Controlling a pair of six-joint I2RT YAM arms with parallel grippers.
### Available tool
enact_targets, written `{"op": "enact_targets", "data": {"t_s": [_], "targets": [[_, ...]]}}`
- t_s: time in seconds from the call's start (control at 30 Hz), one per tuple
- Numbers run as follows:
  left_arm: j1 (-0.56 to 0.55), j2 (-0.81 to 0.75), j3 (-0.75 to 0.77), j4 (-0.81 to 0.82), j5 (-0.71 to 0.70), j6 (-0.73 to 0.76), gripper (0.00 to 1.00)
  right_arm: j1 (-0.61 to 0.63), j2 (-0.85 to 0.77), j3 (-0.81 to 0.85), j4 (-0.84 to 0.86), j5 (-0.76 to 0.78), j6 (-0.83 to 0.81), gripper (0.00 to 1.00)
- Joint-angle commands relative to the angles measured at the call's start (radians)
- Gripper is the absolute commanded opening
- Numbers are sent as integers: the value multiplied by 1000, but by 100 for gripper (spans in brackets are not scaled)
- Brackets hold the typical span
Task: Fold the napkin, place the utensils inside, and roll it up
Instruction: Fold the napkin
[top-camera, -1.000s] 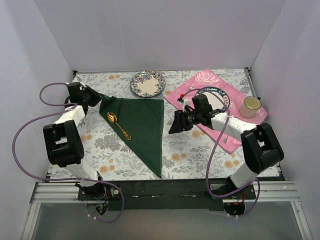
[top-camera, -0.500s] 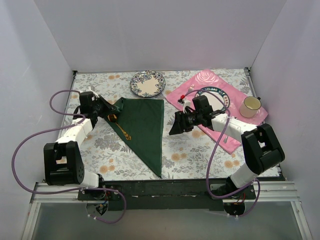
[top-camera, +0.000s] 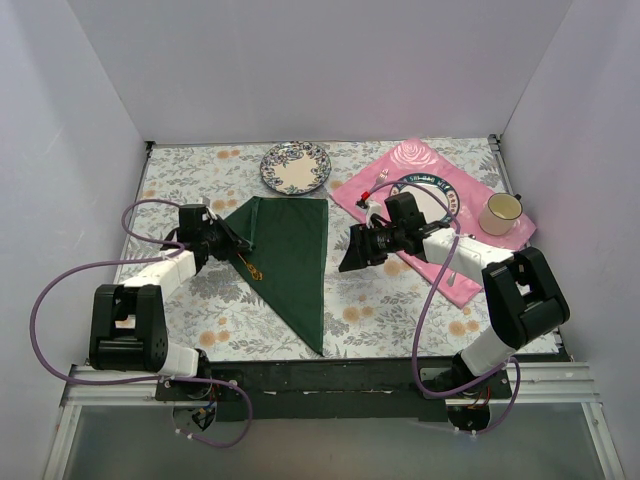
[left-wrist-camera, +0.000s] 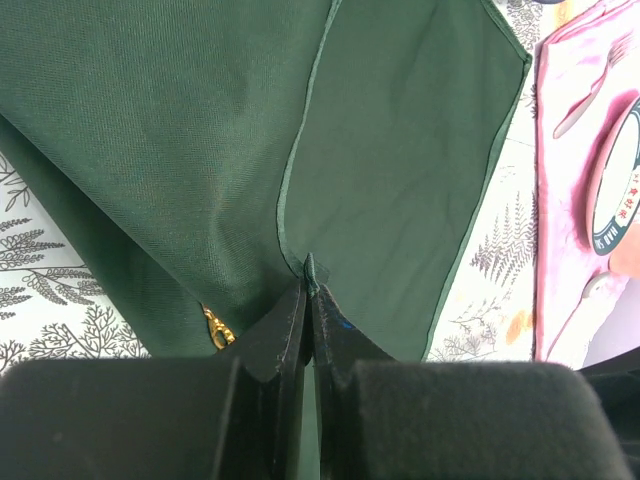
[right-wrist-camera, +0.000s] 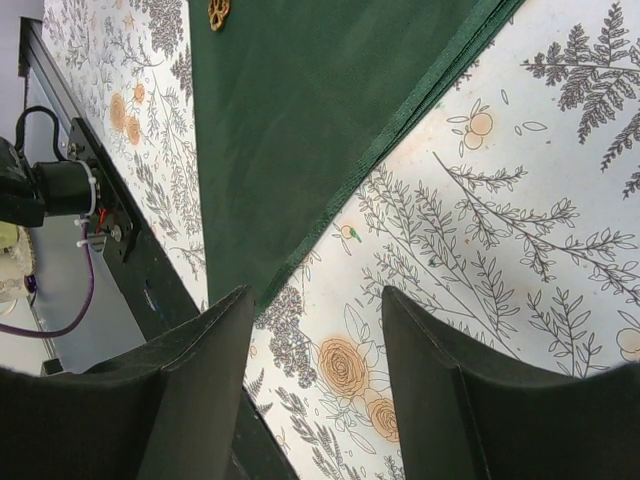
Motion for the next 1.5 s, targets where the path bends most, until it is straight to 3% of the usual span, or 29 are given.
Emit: {"op": "enact_targets", "data": {"t_s": [0.0, 0.6, 0.77, 0.83, 0.97, 1.0, 1.2, 1.33, 1.47], "targets": [[-5, -30, -19, 7, -10, -5, 0, -3, -23, -7, 13, -15, 2, 62], [-5, -24, -57, -26, -55, -3, 3, -3, -26, -21, 19, -13, 3, 61], [-5, -4, -64, -32, -59, -9, 9, -1, -29, -24, 22, -13, 6, 61], [-5, -10, -61, -42, -59, -14, 14, -3, -27, -21, 21, -12, 6, 61], [-5, -67, -41, -71, -21, -17, 36, -3, -21, -21, 24, -15, 6, 61], [-5, -91, -30, -81, -7, -15, 45, -3, -21, -21, 27, -15, 8, 61], [-5, -148, 31, -151, 28, -9, 59, 0, -11, -20, 36, -22, 14, 61], [-5, -158, 51, -184, 19, -9, 58, 11, -4, -23, 41, -19, 16, 61], [-3, -119, 44, -188, 0, -17, 47, 28, -1, -21, 50, -19, 28, 61]]}}
